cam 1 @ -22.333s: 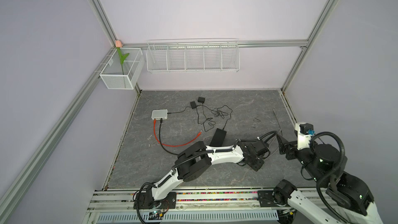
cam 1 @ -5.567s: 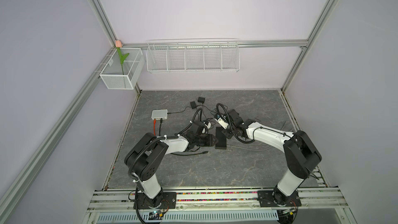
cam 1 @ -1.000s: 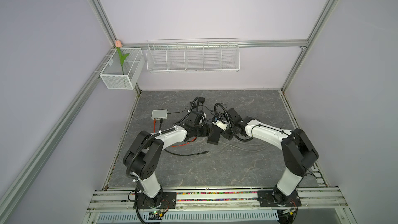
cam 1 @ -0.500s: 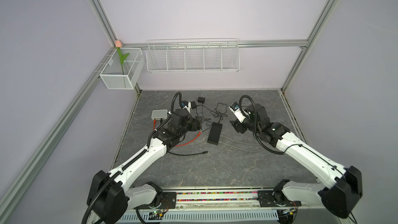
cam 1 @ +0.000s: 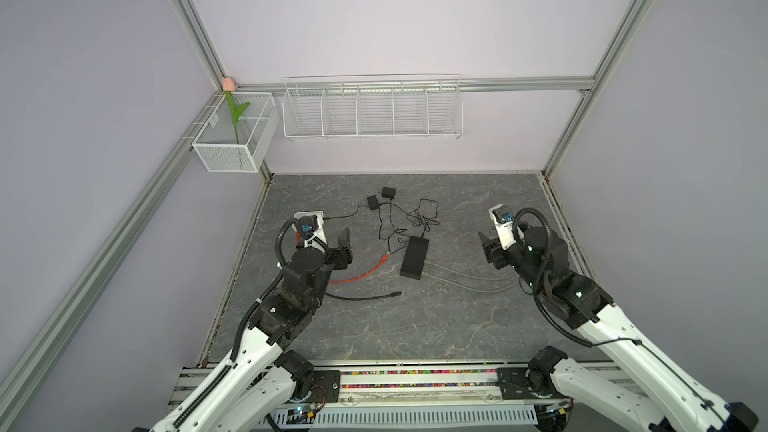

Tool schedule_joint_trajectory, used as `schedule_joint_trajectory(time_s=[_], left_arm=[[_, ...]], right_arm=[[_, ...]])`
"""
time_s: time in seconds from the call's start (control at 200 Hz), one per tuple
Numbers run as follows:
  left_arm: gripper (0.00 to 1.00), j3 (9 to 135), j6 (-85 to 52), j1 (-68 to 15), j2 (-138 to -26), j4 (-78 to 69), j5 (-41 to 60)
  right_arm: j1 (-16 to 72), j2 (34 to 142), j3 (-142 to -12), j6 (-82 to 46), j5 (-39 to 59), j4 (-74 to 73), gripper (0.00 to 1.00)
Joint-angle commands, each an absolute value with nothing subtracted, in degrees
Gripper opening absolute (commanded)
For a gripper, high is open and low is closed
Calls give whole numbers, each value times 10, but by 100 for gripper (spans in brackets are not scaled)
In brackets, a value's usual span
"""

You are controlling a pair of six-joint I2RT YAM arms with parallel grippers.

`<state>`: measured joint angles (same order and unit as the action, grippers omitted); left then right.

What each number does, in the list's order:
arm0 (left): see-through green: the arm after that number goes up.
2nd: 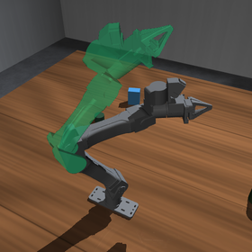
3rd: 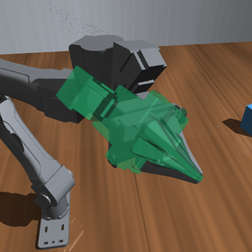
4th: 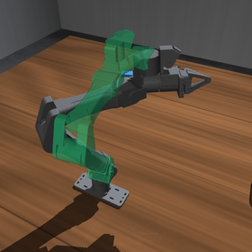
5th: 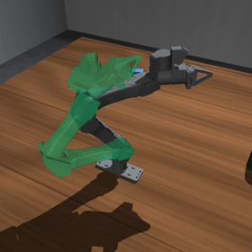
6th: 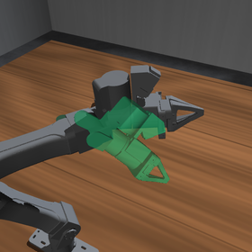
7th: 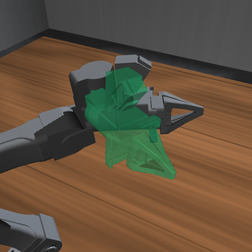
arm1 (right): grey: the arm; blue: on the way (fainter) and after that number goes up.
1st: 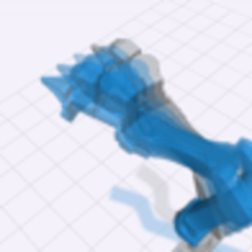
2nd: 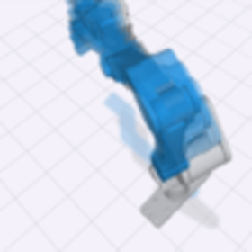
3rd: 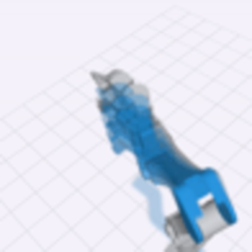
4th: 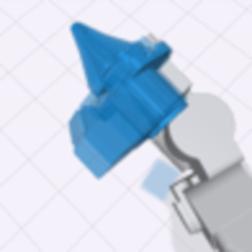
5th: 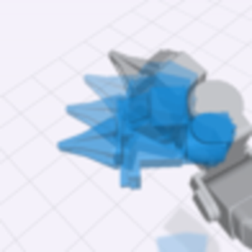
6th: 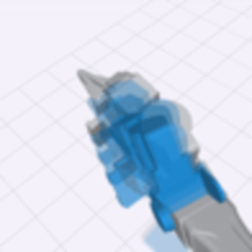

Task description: Insert the plug into the switch port

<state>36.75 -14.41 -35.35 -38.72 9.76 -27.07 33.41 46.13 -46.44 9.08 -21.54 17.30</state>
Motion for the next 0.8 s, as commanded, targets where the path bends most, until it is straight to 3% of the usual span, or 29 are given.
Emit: schedule_joint_trajectory(time_s=[0.0,0.395,0.795], left_arm=[[74,344,-110,-351,-345,90,-346],[72,277,-80,-351,-309,115,-481],[72,210,-62,-351,-396,40,-534]], right_arm=[[331,426,-422,61,-250,159,73],[331,295,-246,20,-343,109,80],[331,239,-148,-31,-424,126,80]])
